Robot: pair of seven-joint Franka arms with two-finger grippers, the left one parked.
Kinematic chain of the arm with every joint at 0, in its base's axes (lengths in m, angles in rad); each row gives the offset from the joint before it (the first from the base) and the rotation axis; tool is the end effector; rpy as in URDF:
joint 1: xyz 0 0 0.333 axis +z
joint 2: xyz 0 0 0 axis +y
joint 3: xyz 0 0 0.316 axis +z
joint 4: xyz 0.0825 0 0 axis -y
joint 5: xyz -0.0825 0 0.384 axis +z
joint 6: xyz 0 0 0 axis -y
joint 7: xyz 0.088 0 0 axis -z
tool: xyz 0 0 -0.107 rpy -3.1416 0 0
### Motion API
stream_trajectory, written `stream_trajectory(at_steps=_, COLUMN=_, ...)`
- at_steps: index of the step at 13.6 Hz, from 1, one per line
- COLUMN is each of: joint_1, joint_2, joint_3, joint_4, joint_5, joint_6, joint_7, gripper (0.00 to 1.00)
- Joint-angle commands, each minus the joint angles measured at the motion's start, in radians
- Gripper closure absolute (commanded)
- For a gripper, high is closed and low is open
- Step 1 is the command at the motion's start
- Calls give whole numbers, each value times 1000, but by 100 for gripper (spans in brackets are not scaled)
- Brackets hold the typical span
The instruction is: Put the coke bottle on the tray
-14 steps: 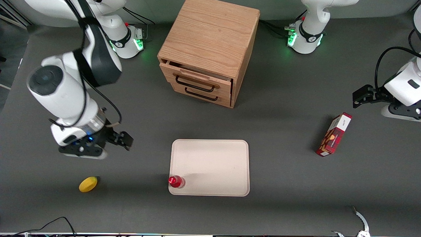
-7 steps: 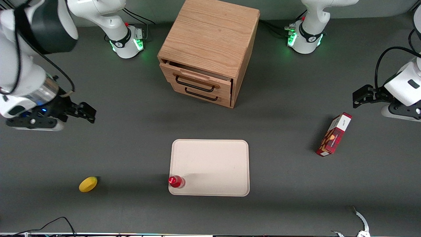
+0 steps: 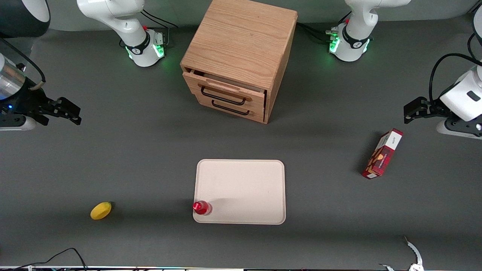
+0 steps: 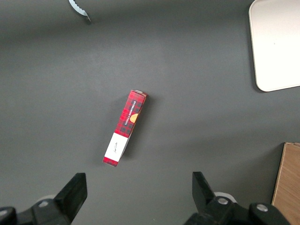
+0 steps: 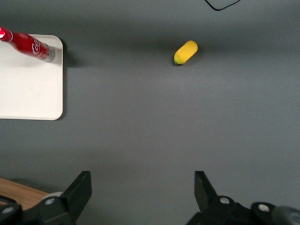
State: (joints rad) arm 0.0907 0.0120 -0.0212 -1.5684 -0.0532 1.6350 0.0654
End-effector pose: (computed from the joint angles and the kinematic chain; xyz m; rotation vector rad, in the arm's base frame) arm 0.5638 0.0339 0.6249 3.0907 0.0094 0.0898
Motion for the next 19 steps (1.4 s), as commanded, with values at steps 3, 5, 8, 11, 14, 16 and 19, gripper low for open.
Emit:
stream_trajectory(at_steps=3, joint_1=-80, joint_2=-3, joint_3=24, joint_4=56, joint_5=71, joint_6=-44, joint_7=-53, gripper=0)
stream_trajectory(at_steps=5, joint_1=-146, joint_2=-1, joint_3=93, joint_4=67, joint_5=82, joint_6=-44, joint_7=-50, gripper=0)
stream_trajectory(at_steps=8, joint_1=-151, joint_2=-6, joint_3=109, joint_4=120, joint_5=76, joint_6=-56, joint_7=-49, gripper=0)
stream_trajectory(at_steps=11, joint_1=-154, joint_2=6, joint_3=109, joint_4=174, joint_5=76, joint_6=-118, joint_7=-47, gripper=0)
stream_trajectory(at_steps=14, joint_1=-152, joint_2=6, joint_3=107, joint_4=176, joint_5=82, joint_6=-121, joint_7=-41, gripper=0)
stream_trajectory(at_steps=16, joint_1=-143, joint_2=6, joint_3=107, joint_4=173, joint_5=85, joint_6=-121, joint_7=-38, gripper=0)
stream_trajectory(at_steps=19, joint_1=-137, joint_2=16, joint_3=104, joint_4=162, joint_5=85, joint_6=-121, joint_7=-38, gripper=0)
